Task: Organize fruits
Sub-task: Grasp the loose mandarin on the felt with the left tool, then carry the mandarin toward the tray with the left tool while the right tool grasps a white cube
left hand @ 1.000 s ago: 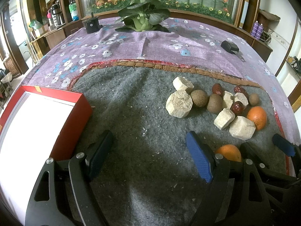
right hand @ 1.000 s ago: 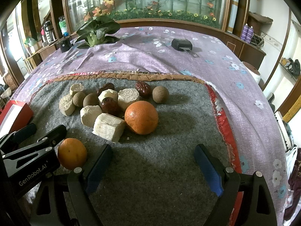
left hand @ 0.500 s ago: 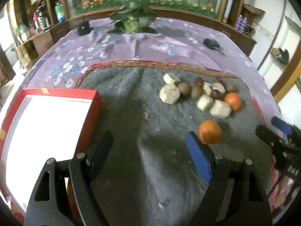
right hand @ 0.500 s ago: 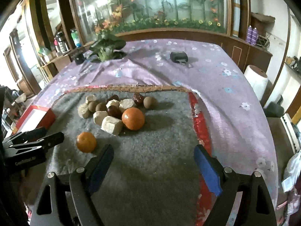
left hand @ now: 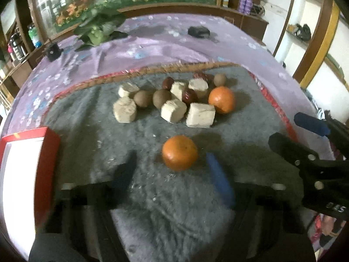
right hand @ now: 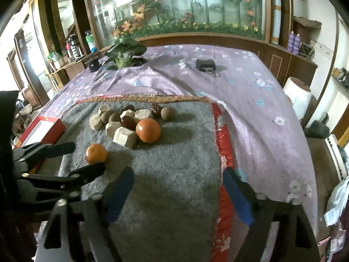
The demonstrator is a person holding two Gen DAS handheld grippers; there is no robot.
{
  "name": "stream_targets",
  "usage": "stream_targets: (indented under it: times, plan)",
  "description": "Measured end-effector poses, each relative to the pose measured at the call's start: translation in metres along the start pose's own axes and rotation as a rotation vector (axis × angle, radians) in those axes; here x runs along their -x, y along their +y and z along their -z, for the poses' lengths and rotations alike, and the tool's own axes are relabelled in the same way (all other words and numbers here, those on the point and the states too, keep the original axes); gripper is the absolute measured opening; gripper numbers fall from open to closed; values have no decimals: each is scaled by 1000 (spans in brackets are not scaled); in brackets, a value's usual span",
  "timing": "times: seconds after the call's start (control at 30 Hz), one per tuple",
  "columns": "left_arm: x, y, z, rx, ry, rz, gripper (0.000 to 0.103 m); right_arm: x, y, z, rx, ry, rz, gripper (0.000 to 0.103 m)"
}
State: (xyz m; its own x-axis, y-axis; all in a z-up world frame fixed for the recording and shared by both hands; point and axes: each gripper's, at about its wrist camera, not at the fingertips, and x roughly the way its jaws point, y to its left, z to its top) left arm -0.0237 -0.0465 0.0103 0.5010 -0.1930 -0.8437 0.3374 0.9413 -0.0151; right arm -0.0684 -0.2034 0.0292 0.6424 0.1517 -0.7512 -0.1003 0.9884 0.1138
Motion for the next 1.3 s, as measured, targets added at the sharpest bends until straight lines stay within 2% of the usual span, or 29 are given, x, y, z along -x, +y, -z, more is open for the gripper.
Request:
stream_targets:
  times: [0.13,0.27,0.47,0.53,0.6,0.7,0.93,1.03,1.1,1.2,1.3]
  plan:
    - [2,7,3,22,-4,26,32,-4,2,-1,-21,10,-81,72]
    - [16,19,11,38,-39,-49,31,-12,15,-8,-27,25,-154,71]
    - [37,40,23,80,-71,-87,32,-37,39,-19,-61,57,-202,71]
    - [39,45,25,98,-68,-79,32,-47,44,-23,-69,61,-173,63]
    - [41,50,27,114,-66,-70,32,-58,46,-28,-86,67,-108,62]
    - [43,55,29,126,-71,-69,32,-66,51,-33,-103,48,-71,62]
    - [45,59,32,131,-78,-61,32,-66,60,-38,-85,69,-60,62]
    - [44,60,33,134,-71,-56,32,-72,66,-36,-19,71,8,58]
    - [43,62,34,141,-60,-54,32,-71,64,-36,18,72,-8,50]
    - [44,64,35,146,-57,-58,32,-58,60,-34,69,78,-21,50]
    - [46,64,34,149,-67,-55,32,-41,58,-31,112,55,42,50]
